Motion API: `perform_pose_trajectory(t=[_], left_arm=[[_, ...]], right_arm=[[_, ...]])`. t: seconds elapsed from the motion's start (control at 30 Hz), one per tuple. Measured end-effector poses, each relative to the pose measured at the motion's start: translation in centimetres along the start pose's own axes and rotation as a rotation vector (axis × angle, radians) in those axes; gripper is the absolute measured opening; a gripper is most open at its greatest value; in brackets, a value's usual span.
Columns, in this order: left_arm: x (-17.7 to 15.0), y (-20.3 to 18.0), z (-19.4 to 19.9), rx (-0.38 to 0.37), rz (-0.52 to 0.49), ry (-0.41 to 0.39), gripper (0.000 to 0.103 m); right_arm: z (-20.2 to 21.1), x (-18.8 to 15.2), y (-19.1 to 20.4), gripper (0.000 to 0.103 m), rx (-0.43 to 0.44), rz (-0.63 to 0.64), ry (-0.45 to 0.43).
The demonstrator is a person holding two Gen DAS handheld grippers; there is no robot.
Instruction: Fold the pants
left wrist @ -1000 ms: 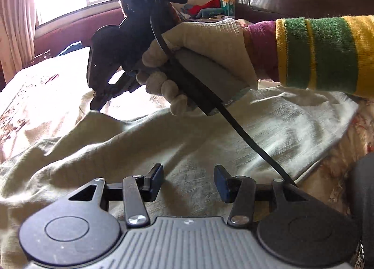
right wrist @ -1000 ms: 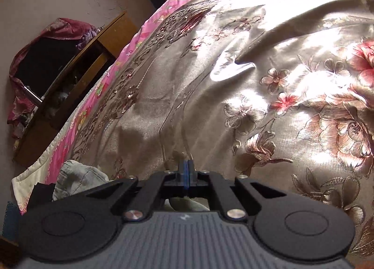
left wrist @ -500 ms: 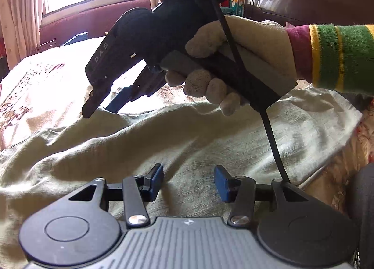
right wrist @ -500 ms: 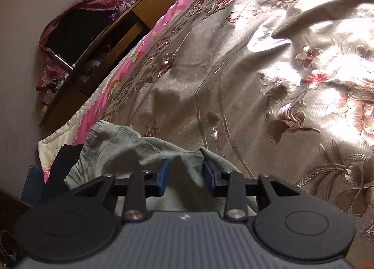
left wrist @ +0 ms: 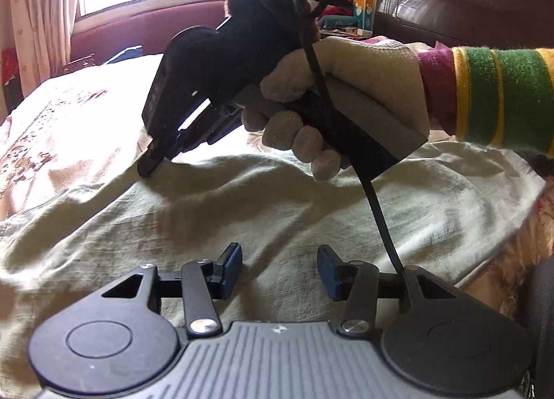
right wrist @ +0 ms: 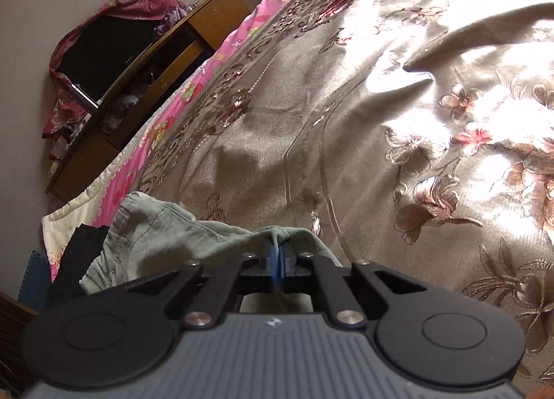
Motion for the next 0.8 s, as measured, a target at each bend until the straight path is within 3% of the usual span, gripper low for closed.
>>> perform_pose_trajectory(t=[0.1, 0.2, 0.27, 0.47, 0.57, 0.7, 0.8], left_arm=[[-0.7, 0.6, -0.9, 0.028, 0.009, 0.052, 0.062], [-1.4, 0.5, -1.5, 0.027, 0.005, 0.093, 0.065], [-1.5, 0.3, -1.5, 0.033, -0.004, 0.094, 0.066], [-1.5, 0.3, -1.7, 0.04, -0.011, 0.093, 0.068], [-1.5, -0.3, -1.7, 0.045, -0.026, 0.089, 0.068], [-1.4, -0.7, -1.5, 0.04, -0.032, 0.089, 0.068], [-1.7, -1.7, -1.3, 0.038, -0.086, 0.103, 0.071]], right_arm=[[0.5, 1.0, -1.5, 0.004, -0.035, -0.056, -0.077], [-1.6, -0.6, -3.3, 0.006, -0.075, -0.113, 0.01], [-1.3, -0.4, -3.5, 0.01, -0.074, -0.129, -0.014], [7.7, 0.8, -3.1, 0.013, -0.155, -0.055, -0.166], [12.5, -2.8, -3.3, 0.02, -0.242, -0.023, -0.155], [18.5, -9.7, -5.6, 0.02, -0.333, -0.179, -0.14], [23.7, -14.1, -8.1, 0.017, -0.465, -0.294, -0.182]])
Point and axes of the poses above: each gripper's, at about its wrist camera, not at the fingertips, and z roughly against the way its jaws point, y to its left, x to its top, the point moved 8 cm from there along -z, roughly the way its jaws point, and after that the axes turned 9 degrees about -y, right-handed, at the moved point
